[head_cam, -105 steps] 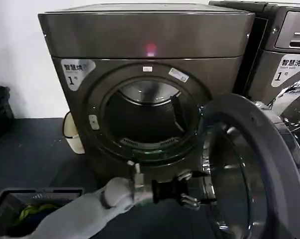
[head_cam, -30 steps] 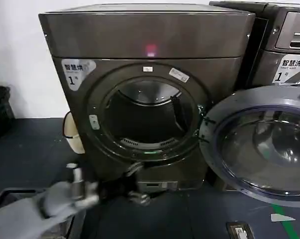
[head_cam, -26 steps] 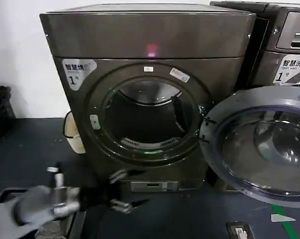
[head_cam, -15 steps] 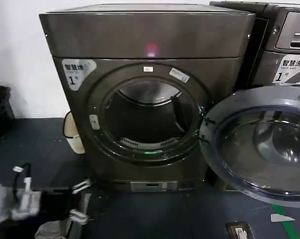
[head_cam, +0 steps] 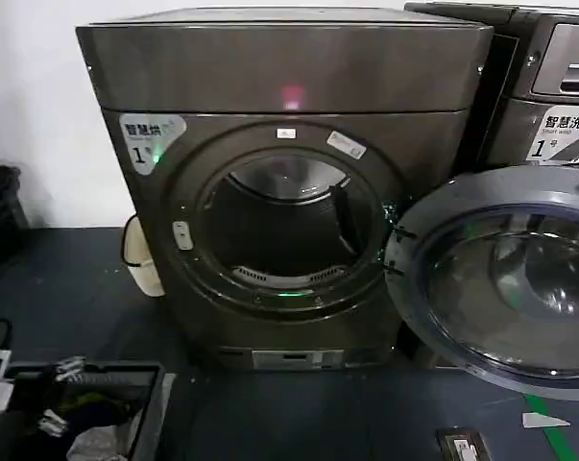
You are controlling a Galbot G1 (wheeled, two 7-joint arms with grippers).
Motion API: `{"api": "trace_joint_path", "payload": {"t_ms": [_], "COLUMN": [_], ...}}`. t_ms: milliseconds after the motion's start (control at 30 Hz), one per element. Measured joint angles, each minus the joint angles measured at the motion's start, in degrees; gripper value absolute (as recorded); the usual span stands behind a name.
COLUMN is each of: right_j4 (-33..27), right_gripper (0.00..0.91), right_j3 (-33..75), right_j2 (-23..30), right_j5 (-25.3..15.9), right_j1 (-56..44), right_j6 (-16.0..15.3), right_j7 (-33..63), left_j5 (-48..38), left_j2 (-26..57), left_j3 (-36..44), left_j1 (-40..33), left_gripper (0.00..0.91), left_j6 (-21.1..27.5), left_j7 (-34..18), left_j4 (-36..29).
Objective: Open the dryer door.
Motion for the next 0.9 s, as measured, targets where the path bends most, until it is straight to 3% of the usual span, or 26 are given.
{"api": "trace_joint_path", "payload": {"t_ms": [133, 400, 467, 900], "right_j4": [0.0, 0.1, 0.2, 0.2], "right_gripper": [0.907, 0.907, 0.907, 0.907], "right_j3": [0.4, 0.0, -0.1, 1.6], "right_j2": [-0.1, -0.1, 0.0, -0.4], "right_j5": [0.4, 0.4, 0.4, 0.5], "right_j1": [-0.3, 0.3, 0.3, -0.7], "right_j6": [0.0, -0.2, -0.2, 0.0], "right_j7": [0.0, 0.0, -0.1, -0.3], "left_j5": [2.2, 5.6, 7.2, 7.9], "left_j2": [-0.3, -0.3, -0.2, -0.6], "left_j3": [0.1, 0.3, 0.3, 0.1], "left_j1": [-0.2, -0.4, -0.4, -0.6], "left_gripper": [0.907, 0.907, 0.907, 0.907], "left_j6": [-1.7, -0.1, -0.6, -1.1], "left_j7": [0.9, 2.9, 4.7, 4.1], "left_j4": [3.9, 7.9, 8.4, 9.3]}}
